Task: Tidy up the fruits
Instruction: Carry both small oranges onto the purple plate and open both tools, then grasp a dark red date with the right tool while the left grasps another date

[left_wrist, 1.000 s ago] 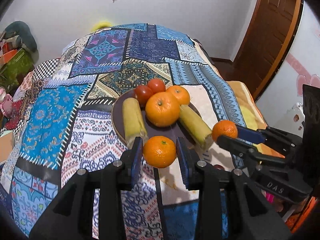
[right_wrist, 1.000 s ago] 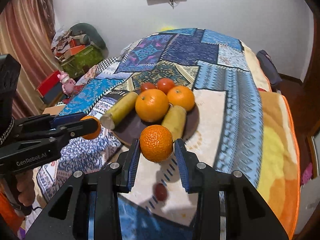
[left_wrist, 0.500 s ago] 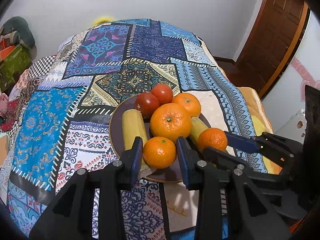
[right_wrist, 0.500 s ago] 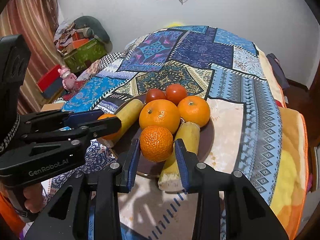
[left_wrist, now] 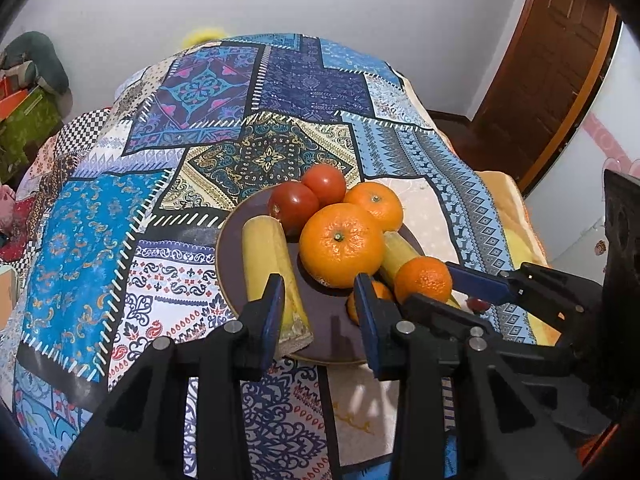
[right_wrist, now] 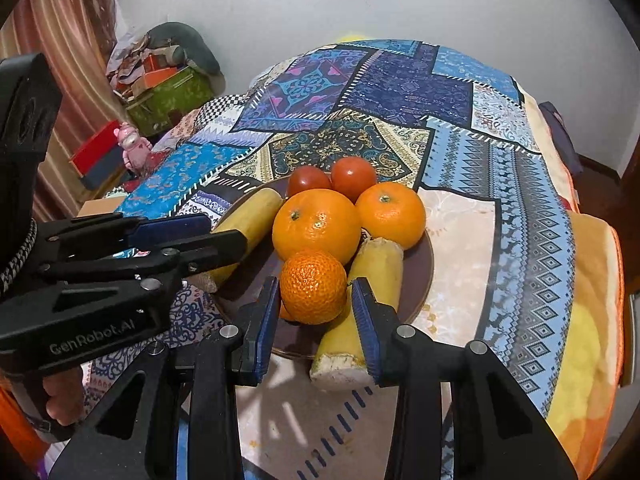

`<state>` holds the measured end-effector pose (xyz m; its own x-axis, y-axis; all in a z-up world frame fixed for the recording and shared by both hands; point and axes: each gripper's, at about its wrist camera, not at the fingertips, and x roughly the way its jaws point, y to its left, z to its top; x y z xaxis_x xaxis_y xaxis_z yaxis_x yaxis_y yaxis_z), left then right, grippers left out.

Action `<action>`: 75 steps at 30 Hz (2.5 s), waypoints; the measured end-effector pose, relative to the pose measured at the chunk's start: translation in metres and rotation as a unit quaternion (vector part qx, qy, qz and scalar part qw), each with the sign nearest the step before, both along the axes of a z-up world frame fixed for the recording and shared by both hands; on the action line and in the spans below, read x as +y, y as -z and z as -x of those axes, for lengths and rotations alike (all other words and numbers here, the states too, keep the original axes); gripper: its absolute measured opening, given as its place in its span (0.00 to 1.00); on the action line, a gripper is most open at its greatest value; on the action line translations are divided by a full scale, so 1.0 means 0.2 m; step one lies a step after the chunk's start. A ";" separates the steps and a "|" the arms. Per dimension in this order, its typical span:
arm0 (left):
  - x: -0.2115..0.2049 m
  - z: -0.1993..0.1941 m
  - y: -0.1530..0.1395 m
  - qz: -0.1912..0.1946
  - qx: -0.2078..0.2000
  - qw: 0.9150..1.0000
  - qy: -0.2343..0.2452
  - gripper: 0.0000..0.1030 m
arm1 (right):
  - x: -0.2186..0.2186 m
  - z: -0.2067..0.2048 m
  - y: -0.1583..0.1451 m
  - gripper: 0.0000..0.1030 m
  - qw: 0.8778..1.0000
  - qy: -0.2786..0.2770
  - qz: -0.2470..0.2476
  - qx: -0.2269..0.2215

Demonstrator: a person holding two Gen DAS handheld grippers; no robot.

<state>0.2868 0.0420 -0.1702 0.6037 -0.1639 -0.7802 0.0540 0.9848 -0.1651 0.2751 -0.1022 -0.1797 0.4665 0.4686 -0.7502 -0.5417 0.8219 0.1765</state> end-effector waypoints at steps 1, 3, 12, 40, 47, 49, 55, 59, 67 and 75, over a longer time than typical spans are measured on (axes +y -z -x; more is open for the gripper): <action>0.00 0.01 -0.01 -0.001 -0.002 1.000 0.000 0.35 | -0.01 0.00 -0.01 0.34 1.000 0.000 0.000 -0.001; -0.01 0.04 -0.03 -0.005 -0.006 1.000 0.002 0.35 | -0.01 0.01 -0.02 0.34 1.000 0.001 0.002 -0.004; 0.01 0.19 -0.12 -0.026 -0.026 0.999 -0.005 0.35 | 0.00 0.02 -0.08 0.34 1.000 -0.003 -0.015 -0.018; -0.29 0.34 0.15 -0.017 0.049 0.998 0.035 0.44 | -0.61 0.19 0.06 0.44 0.996 0.088 0.021 0.014; -0.36 0.25 0.21 -0.013 0.065 0.997 0.040 0.40 | -0.57 0.14 0.13 0.44 0.997 0.075 0.018 0.022; -0.37 0.22 0.23 -0.015 0.071 0.997 0.039 0.39 | -0.55 0.13 0.15 0.41 0.997 0.071 0.018 0.023; -0.40 0.15 0.30 -0.009 0.093 0.995 0.033 0.34 | -0.52 0.07 0.20 0.34 0.998 0.062 0.015 0.030; -0.40 0.11 0.32 0.008 0.101 0.995 0.026 0.33 | -0.50 0.06 0.22 0.33 0.998 0.056 0.019 0.030; -0.43 0.06 0.35 -0.005 0.092 0.996 0.008 0.33 | -0.46 0.04 0.28 0.31 0.998 0.050 0.032 0.029; -0.41 0.04 0.36 -0.004 0.088 0.996 0.003 0.21 | -0.46 0.02 0.28 0.21 0.998 0.055 0.030 0.025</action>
